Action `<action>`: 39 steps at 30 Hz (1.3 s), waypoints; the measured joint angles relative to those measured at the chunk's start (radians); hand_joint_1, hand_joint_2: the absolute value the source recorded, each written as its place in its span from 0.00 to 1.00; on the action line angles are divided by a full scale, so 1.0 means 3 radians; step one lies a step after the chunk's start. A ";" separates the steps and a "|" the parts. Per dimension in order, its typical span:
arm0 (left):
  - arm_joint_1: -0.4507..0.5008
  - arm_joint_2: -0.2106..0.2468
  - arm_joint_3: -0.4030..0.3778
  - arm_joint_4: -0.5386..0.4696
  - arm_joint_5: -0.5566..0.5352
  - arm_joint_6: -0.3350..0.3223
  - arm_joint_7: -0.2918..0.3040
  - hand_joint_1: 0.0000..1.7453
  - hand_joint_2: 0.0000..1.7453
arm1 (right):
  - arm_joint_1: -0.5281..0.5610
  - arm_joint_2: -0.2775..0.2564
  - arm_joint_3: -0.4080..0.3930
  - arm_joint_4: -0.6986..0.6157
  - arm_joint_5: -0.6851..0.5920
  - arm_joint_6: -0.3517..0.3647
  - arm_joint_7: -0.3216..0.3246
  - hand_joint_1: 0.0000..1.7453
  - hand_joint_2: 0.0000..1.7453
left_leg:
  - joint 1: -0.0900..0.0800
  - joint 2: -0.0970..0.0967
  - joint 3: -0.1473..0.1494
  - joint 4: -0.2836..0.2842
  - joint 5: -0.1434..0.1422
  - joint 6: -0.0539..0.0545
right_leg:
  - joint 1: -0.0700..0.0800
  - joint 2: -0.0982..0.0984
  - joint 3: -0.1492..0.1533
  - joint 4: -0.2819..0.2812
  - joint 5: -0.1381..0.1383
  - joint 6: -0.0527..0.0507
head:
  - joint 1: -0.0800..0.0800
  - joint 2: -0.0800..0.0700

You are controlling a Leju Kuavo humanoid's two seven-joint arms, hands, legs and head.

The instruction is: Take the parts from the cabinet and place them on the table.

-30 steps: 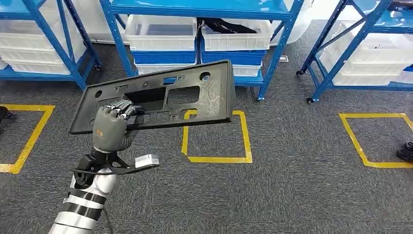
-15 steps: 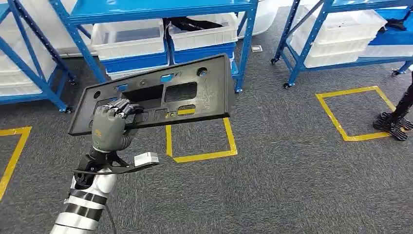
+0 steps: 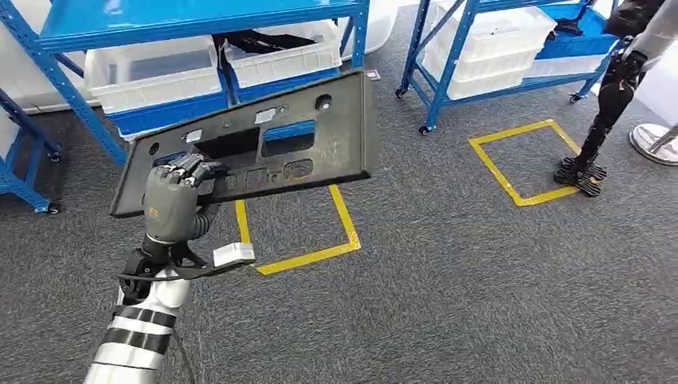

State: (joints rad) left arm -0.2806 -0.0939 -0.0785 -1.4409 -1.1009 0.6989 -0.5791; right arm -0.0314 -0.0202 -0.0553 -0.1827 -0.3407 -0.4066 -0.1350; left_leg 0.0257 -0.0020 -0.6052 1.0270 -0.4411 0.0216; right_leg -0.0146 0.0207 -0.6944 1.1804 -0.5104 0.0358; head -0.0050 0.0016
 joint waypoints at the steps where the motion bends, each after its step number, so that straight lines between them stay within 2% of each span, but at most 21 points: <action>1: 0.0004 0.0019 -0.0014 0.0009 0.0000 0.0000 0.0018 1.00 1.00 | -0.0001 -0.0001 -0.0012 0.0000 0.0005 0.0006 0.0000 0.00 1.00 | -0.0003 0.0042 -0.0002 0.0000 -0.0001 0.0001 | -0.0004 -0.0025 -0.0126 0.0238 -0.0081 -0.0004 | -0.0001 0.0001; 3: 0.0015 0.0060 -0.0071 0.0036 0.0016 0.0000 0.0050 1.00 1.00 | 0.0001 -0.0003 -0.0027 0.0000 0.0020 0.0023 -0.0001 0.00 1.00 | -0.0001 0.0129 -0.0006 0.0001 -0.0004 0.0002 | -0.0021 -0.0041 -0.0247 0.0457 -0.0107 0.0034 | 0.0001 0.0001; 6: 0.0015 0.0094 -0.0146 0.0055 0.0059 0.0000 0.0083 1.00 1.00 | 0.0006 -0.0017 -0.0047 0.0000 0.0031 0.0024 -0.0001 0.00 1.00 | 0.0012 0.0239 0.0002 0.0002 -0.0014 -0.0015 | -0.0036 -0.0159 0.0141 -0.0279 0.0176 0.0135 | 0.0001 0.0000; 7: 0.0014 0.0102 -0.0163 0.0055 0.0069 0.0000 0.0090 1.00 1.00 | -0.0002 -0.0018 -0.0050 -0.0003 0.0034 0.0024 -0.0004 0.00 1.00 | 0.0003 0.0274 0.0014 0.0004 -0.0020 -0.0033 | -0.0030 -0.0341 0.0300 -0.0551 0.0236 0.0136 | 0.0009 0.0000; 8: 0.0015 0.0114 -0.0170 0.0055 0.0081 0.0000 0.0102 1.00 1.00 | -0.0016 -0.0019 -0.0053 -0.0008 0.0037 0.0024 -0.0004 0.00 1.00 | -0.0029 0.0308 0.0017 0.0009 -0.0038 -0.0061 | 0.0009 -0.0371 0.0315 -0.0575 0.0250 0.0113 | 0.0012 0.0000; 12: 0.0000 0.0162 -0.0286 0.0073 0.0144 0.0000 0.0191 1.00 1.00 | 0.0000 -0.0032 -0.0087 -0.0008 0.0050 0.0022 -0.0009 0.00 1.00 | -0.0021 0.0437 0.0073 -0.0022 -0.0055 -0.0138 | 0.0004 -0.0169 0.0297 -0.0581 0.0286 0.0003 | -0.0006 0.0000; 14: -0.0006 0.0190 -0.0315 0.0075 0.0180 0.0000 0.0191 1.00 1.00 | 0.0012 -0.0030 -0.0103 -0.0008 0.0055 0.0018 -0.0014 0.00 1.00 | 0.0001 0.0126 -0.0005 0.0191 -0.0219 -0.0152 | -0.0045 -0.0098 0.0308 -0.0586 0.0294 -0.0036 | -0.0024 0.0000; 15: -0.0005 0.0197 -0.0332 0.0076 0.0192 0.0001 0.0190 1.00 1.00 | 0.0007 -0.0032 -0.0109 -0.0008 0.0057 0.0018 -0.0018 0.00 1.00 | -0.0006 0.0047 -0.0111 0.0426 -0.0357 -0.0147 | -0.0041 -0.0070 0.0308 -0.0586 0.0296 -0.0075 | -0.0028 0.0001; 17: 0.0008 0.0233 -0.0378 0.0093 0.0195 0.0000 0.0206 1.00 1.00 | 0.0004 -0.0034 -0.0128 -0.0008 0.0057 0.0018 -0.0033 0.00 1.00 | -0.0012 -0.0007 -0.0390 0.1000 -0.0578 -0.0141 | -0.0020 0.0040 0.0308 -0.0582 0.0293 -0.0081 | -0.0032 0.0001; 18: 0.0016 0.0240 -0.0395 0.0097 0.0195 0.0000 0.0214 1.00 1.00 | 0.0004 -0.0036 -0.0132 -0.0008 0.0057 0.0018 -0.0038 0.00 1.00 | -0.0014 -0.0007 -0.0427 0.1058 -0.0564 -0.0135 | -0.0014 0.0084 0.0309 -0.0581 0.0292 -0.0081 | -0.0029 0.0001; 21: 0.0019 0.0258 -0.0429 0.0098 0.0195 0.0000 0.0225 1.00 1.00 | 0.0010 -0.0039 -0.0154 -0.0008 0.0056 0.0018 -0.0040 0.00 1.00 | -0.0012 -0.0048 -0.0149 0.0450 -0.0171 -0.0094 | -0.0009 0.0238 0.0331 -0.0572 0.0291 -0.0079 | -0.0032 0.0000; 22: 0.0015 0.0261 -0.0436 0.0098 0.0195 0.0000 0.0227 1.00 1.00 | 0.0010 -0.0039 -0.0155 -0.0008 0.0056 0.0018 -0.0041 0.00 1.00 | -0.0007 -0.0162 0.0000 0.0149 -0.0041 -0.0079 | -0.0010 0.0285 0.0334 -0.0568 0.0290 -0.0077 | -0.0032 0.0000; 23: 0.0011 0.0272 -0.0443 0.0099 0.0196 0.0000 0.0230 1.00 1.00 | 0.0003 -0.0037 -0.0158 -0.0008 0.0056 0.0018 -0.0043 0.00 1.00 | 0.0002 -0.0272 0.0044 0.0050 -0.0085 -0.0077 | 0.0020 0.0316 0.0313 -0.0552 0.0284 -0.0062 | -0.0027 0.0000; 27: -0.0009 0.0276 -0.0493 0.0098 0.0252 0.0000 0.0225 1.00 1.00 | 0.0033 -0.0041 -0.0190 -0.0008 0.0056 0.0017 -0.0050 0.00 1.00 | -0.0026 -0.0123 0.0060 0.0008 -0.0052 -0.0024 | -0.0013 0.0442 0.0245 -0.0588 0.0309 0.0021 | -0.0028 0.0000; 29: -0.0028 0.0274 -0.0527 0.0098 0.0285 0.0001 0.0229 1.00 1.00 | 0.0042 -0.0034 -0.0204 -0.0008 0.0056 0.0015 -0.0050 0.00 1.00 | -0.0014 -0.0054 0.0077 -0.0029 -0.0028 0.0019 | 0.0013 0.0128 0.0161 -0.0403 0.0225 0.0012 | -0.0007 0.0000; 30: -0.0030 0.0277 -0.0530 0.0099 0.0300 0.0000 0.0229 1.00 1.00 | 0.0029 -0.0033 -0.0207 -0.0008 0.0057 0.0014 -0.0050 0.00 1.00 | -0.0017 -0.0011 0.0076 -0.0029 -0.0029 0.0026 | 0.0011 0.0035 0.0038 -0.0177 0.0125 0.0001 | 0.0015 0.0000; 33: -0.0030 0.0281 -0.0560 0.0114 0.0318 0.0000 0.0230 1.00 1.00 | 0.0021 -0.0038 -0.0216 -0.0008 0.0057 0.0011 -0.0050 0.00 1.00 | -0.0022 0.0129 0.0072 -0.0029 -0.0038 0.0031 | -0.0011 -0.0036 -0.0320 0.0499 -0.0086 0.0020 | 0.0019 0.0000; 35: -0.0031 0.0281 -0.0589 0.0129 0.0324 0.0000 0.0230 1.00 1.00 | 0.0026 -0.0039 -0.0232 -0.0008 0.0057 0.0008 -0.0050 0.00 1.00 | -0.0010 0.0206 0.0074 -0.0028 -0.0046 0.0018 | -0.0036 -0.0057 -0.0197 0.0243 0.0042 0.0091 | 0.0022 0.0000; 37: -0.0040 0.0281 -0.0609 0.0136 0.0332 0.0000 0.0233 1.00 1.00 | 0.0023 -0.0047 -0.0246 -0.0008 0.0057 0.0001 -0.0052 0.00 1.00 | 0.0005 0.0282 0.0088 -0.0025 -0.0062 -0.0012 | -0.0056 -0.0212 0.0180 -0.0429 0.0257 0.0168 | 0.0023 0.0000; 38: -0.0050 0.0282 -0.0612 0.0136 0.0346 0.0000 0.0233 1.00 1.00 | 0.0007 -0.0033 -0.0251 -0.0009 0.0057 0.0001 -0.0055 0.00 1.00 | -0.0030 0.0308 0.0098 -0.0020 -0.0075 -0.0036 | -0.0048 -0.0391 0.0253 -0.0575 0.0270 0.0155 | 0.0035 0.0000; 39: -0.0064 0.0284 -0.0612 0.0136 0.0356 0.0000 0.0235 1.00 1.00 | 0.0001 -0.0038 -0.0260 -0.0014 0.0057 -0.0004 -0.0056 0.00 1.00 | -0.0041 0.0350 0.0103 -0.0015 -0.0094 -0.0066 | -0.0024 -0.0363 0.0267 -0.0585 0.0304 0.0127 | 0.0038 0.0000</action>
State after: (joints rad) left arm -0.2999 -0.0088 -0.2621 -1.4000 -0.9941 0.6989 -0.5085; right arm -0.0311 -0.0317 -0.1331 -0.1869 -0.3235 -0.4078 -0.1518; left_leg 0.0134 0.1029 -0.5743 1.0225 -0.4694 0.0017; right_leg -0.0216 -0.0883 -0.6143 1.0050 -0.4192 0.0740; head 0.0065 0.0015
